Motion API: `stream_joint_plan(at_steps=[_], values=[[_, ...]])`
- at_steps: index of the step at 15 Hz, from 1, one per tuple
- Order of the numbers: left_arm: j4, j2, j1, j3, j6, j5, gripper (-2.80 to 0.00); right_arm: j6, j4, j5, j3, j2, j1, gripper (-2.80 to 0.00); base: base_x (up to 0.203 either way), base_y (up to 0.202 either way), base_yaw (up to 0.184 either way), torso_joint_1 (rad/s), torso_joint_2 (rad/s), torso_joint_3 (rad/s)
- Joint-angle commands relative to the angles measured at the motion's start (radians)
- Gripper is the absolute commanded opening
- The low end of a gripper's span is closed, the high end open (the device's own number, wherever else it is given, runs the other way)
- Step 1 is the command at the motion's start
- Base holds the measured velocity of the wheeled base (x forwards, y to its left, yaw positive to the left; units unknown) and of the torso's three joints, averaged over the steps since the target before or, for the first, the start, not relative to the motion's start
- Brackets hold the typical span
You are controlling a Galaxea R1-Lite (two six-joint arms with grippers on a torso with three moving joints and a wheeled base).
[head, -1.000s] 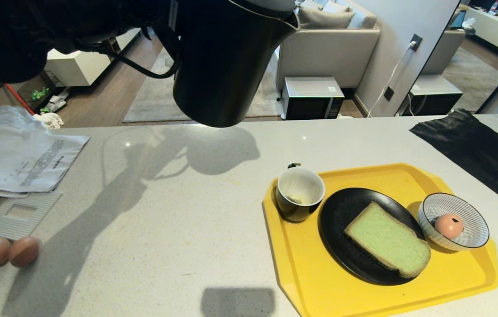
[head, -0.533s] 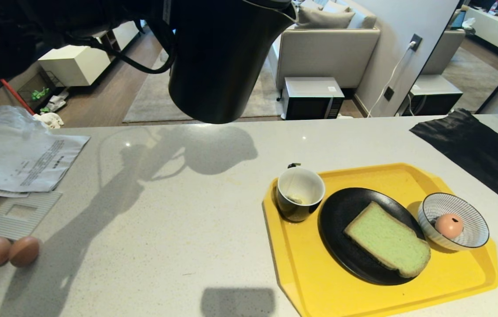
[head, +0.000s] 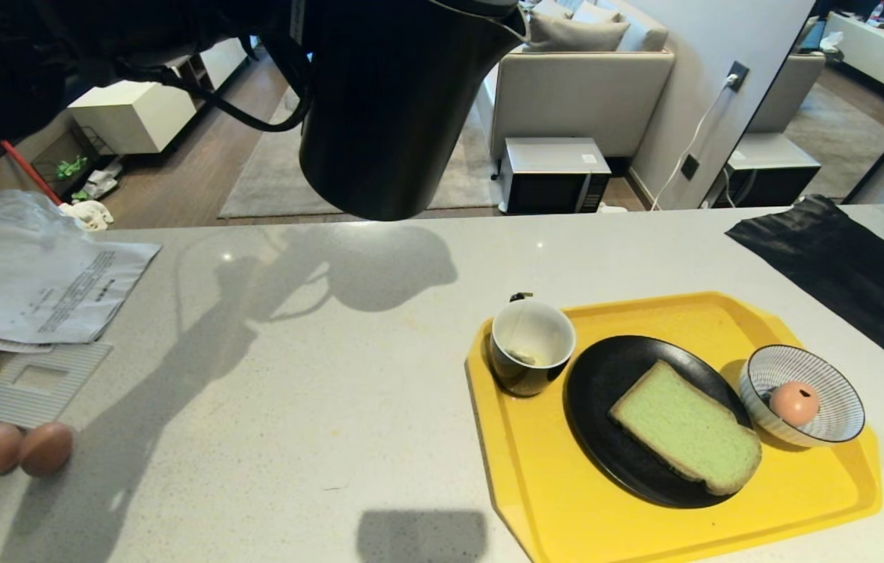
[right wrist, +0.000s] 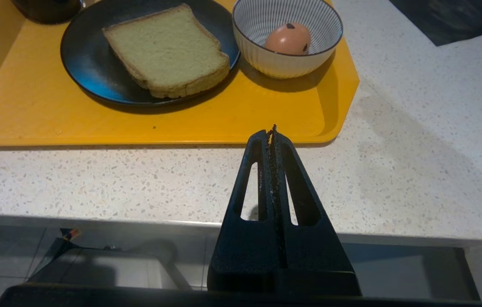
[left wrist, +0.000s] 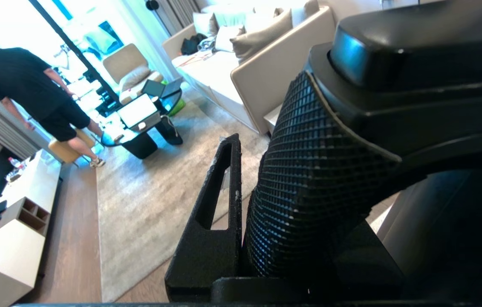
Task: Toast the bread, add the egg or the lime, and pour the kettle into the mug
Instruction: Pour water into a cup
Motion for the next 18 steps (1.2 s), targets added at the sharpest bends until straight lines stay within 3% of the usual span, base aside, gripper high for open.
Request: stream_joint_plan(at_steps=[1, 12, 16, 18], values=[[-0.003, 0.004, 0.000, 0.000, 0.003, -0.002, -2.80, -0.002, 0.000, 0.001, 0.000, 0.000, 0.001, -2.80, 0.000, 0.000, 0.000, 0.170, -0.33, -0.149], [-0.004, 0.020, 0.005, 0.009, 0.003, -0.010, -2.80, 0.001, 0.000, -0.001, 0.000, 0.000, 0.001, -2.80, 0.000, 0.000, 0.000, 0.177, -0.33, -0.148], [-0.004, 0.073, 0.004, 0.009, 0.012, -0.026, -2.80, 0.002, 0.000, -0.001, 0.000, 0.000, 0.001, -2.80, 0.000, 0.000, 0.000, 0.015, -0.03, -0.012], [0.000, 0.101, 0.008, 0.009, 0.050, -0.039, -2.80, 0.002, 0.000, -0.001, 0.002, 0.000, 0.001, -2.80, 0.000, 0.000, 0.000, 0.000, 0.00, 0.000]])
